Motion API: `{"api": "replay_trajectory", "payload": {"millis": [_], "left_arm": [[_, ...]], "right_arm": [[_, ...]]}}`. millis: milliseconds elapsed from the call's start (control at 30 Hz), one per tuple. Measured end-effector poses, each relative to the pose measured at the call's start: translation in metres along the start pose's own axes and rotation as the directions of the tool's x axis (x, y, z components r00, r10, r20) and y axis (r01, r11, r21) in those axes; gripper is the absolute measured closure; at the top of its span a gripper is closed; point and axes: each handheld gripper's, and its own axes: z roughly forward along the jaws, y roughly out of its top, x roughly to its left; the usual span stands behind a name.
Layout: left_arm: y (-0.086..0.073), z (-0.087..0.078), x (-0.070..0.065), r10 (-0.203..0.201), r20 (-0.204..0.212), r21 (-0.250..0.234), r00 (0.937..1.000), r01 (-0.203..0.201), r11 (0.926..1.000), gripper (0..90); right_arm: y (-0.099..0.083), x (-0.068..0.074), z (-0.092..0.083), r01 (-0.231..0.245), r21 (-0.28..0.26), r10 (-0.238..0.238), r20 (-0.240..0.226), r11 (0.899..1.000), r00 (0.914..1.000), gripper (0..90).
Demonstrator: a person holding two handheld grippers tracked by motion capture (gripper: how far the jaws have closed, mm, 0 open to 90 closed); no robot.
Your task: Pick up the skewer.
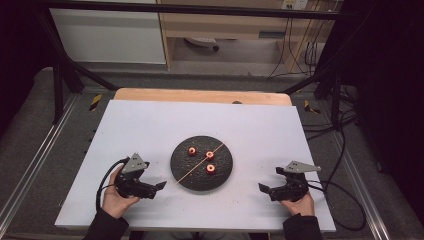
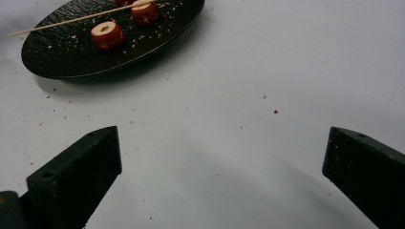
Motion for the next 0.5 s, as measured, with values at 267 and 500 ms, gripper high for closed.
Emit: {"api": "replay_trajectory", "payload": {"millis": [267,500], "left_arm": [[0.019,0.01,-0.01,0.026,0.019,0.036,0.9995,-0.027,0.999,7.7],[0.033,0.02,-0.016,0.046,0.033,0.066,0.9984,-0.048,0.9967,7.3]], "right_arm": [[0.0,0.0,0.0,0.001,0.005,-0.001,0.001,1.0,1.0,0.5],[0.0,0.0,0.0,0.004,0.013,-0.004,0.003,1.0,1.0,0.5]]}}
